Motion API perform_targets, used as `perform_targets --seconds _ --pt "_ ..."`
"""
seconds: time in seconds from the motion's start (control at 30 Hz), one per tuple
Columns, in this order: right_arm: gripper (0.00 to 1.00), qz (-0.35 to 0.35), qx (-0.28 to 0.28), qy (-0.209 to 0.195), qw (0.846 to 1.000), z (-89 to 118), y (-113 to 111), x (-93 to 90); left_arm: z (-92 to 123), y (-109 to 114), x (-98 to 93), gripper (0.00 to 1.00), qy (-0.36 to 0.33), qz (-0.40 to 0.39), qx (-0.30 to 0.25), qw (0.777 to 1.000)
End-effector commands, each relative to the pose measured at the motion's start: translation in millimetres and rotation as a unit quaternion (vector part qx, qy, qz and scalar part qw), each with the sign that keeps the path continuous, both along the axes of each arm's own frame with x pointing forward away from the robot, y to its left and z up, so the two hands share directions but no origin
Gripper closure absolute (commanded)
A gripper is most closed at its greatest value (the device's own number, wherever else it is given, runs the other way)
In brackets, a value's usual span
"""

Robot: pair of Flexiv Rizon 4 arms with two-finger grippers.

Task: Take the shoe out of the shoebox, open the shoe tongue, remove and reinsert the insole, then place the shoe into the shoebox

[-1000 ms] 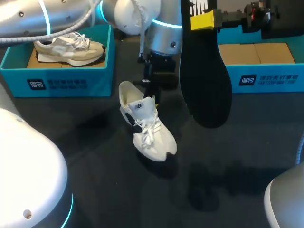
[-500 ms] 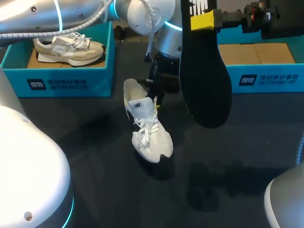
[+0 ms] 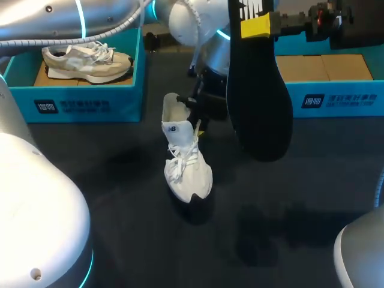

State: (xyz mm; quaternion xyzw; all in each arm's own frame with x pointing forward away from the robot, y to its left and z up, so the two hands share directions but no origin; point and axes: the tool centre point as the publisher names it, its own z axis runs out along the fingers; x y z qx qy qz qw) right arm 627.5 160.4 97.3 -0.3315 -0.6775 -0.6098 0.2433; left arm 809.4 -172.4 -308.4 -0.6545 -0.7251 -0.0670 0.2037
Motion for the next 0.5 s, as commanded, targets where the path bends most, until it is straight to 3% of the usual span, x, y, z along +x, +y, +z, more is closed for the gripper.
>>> perform_targets --seconds 0.03,0.5 --pt "1.0 0.001 -0.002 0.001 1.0 1.2 3.7 2.8 -2.1 -10.5 4.2 1.0 -0.013 -0.018 0.008 1.0" --pt "1.0 0.001 -0.002 0.001 1.0 1.2 3.7 2.8 -19.7 -50.9 15.9 1.0 0.004 -0.053 0.006 0.999"
